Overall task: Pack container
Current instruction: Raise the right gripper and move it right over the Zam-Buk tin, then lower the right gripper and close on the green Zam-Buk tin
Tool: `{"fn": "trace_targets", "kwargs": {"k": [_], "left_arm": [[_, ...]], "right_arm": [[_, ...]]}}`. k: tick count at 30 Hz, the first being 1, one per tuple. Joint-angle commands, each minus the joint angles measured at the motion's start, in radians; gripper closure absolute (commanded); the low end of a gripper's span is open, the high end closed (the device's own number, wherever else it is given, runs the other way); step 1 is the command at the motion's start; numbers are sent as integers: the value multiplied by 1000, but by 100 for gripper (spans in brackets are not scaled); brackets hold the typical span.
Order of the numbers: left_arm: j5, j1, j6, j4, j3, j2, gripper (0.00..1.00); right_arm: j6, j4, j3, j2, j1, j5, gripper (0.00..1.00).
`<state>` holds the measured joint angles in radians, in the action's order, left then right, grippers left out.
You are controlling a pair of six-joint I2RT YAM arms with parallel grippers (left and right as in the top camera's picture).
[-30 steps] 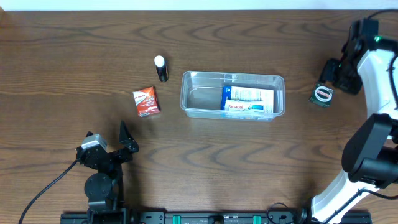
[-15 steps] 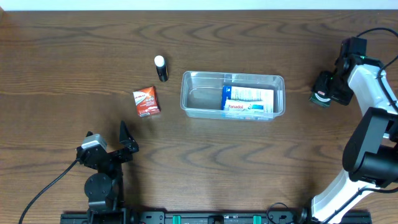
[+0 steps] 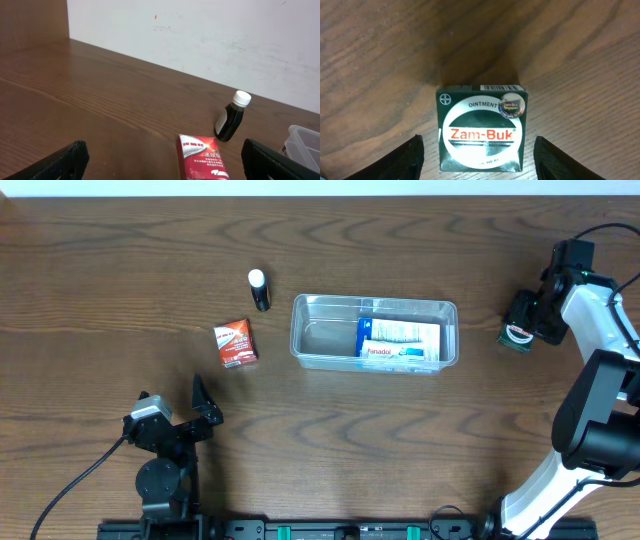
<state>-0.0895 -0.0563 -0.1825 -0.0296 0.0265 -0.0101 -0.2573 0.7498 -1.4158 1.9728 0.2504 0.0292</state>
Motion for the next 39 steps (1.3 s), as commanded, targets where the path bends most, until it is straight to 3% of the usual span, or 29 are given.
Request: {"fn": "trace_targets", "kwargs": {"k": [1,4,20,31,36,39], "left_arm": [[-27,-2,6,-34,-23,6,2],[-27,-2,6,-34,-23,6,2],[-27,-2,6,-34,-23,6,2],[-27,-2,6,-34,-23,6,2],[-27,-2,6,-34,-23,6,2],[-27,-2,6,-34,-23,6,2]], "right_arm": [[0,-10,4,10,11,-4,31],[1,-10,4,10,11,16,27],[12,-13,6,13,11,23,27],[19,-33,6,120,10,19,27],[19,-30,6,131,10,23,30],[19,-30,6,131,10,23,39]]}}
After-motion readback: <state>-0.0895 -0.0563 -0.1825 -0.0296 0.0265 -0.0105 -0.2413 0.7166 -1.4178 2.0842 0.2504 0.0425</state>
